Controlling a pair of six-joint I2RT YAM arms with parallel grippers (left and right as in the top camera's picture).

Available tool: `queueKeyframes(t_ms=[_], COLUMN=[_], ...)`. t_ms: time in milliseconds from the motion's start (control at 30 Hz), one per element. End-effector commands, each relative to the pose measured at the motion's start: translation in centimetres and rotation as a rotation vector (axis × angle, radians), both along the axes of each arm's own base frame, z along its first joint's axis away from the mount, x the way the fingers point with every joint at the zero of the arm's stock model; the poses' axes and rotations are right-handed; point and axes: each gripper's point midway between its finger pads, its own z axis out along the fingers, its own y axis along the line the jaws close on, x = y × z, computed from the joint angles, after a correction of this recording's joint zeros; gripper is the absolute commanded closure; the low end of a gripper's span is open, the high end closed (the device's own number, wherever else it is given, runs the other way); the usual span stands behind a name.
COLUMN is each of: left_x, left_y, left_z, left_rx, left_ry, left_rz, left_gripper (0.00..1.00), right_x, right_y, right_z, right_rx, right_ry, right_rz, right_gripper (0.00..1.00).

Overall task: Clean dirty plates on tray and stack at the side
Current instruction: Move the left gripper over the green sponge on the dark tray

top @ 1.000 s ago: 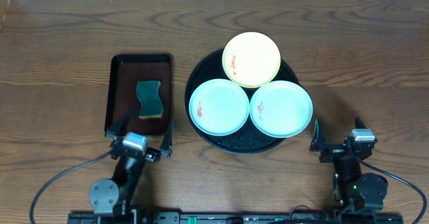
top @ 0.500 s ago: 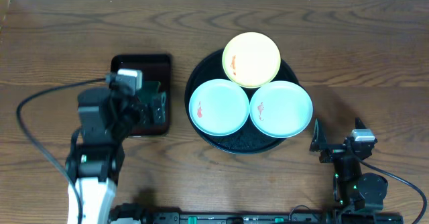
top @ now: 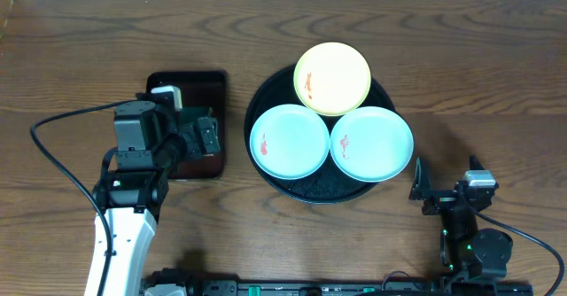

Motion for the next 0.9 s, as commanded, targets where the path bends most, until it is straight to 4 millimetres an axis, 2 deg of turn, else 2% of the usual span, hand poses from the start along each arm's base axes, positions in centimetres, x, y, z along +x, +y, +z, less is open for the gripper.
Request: queueKeyframes(t_ms=[0,100,567,700,800,867], left_x=[0.5,-0.2,-0.5,-1.3,-1.5,-1.4], left_y=[0.9,0.8,0.8,1.3,1.9,1.9], left_z=[1.2,0.5,0.2,-1.1,-2.8,-3.7], left_rx=[0.006,0.006,-0.007,-0.051,-0.083,-0.080], left_ry=[-0.018,0.021,0.046,0.120,0.196,0.229], left_rz=[0.060,0.060,0.073,0.162,0.265,0.266], left_gripper=[0.00,0.00,0.00,0.00,0.00,0.00], right_x=[0.0,0.0,0.0,0.0,0.0,0.0], right_y=[-0.3,-0.3,-0.3,-0.3,-0.3,-0.3], right_z=[0.0,-0.1,-0.1,-0.1,-0.1,-0.1], right_rx=[-0.012,-0.012,-0.012,-0.012,-0.012,-0.012], right_ry=[-0.001,0.000,0.000,0.000,0.000,0.000], right_rz=[-0.014,-0.014,-0.014,-0.014,-0.014,-0.014], right_gripper=[0.01,0.01,0.01,0.01,0.01,0.01])
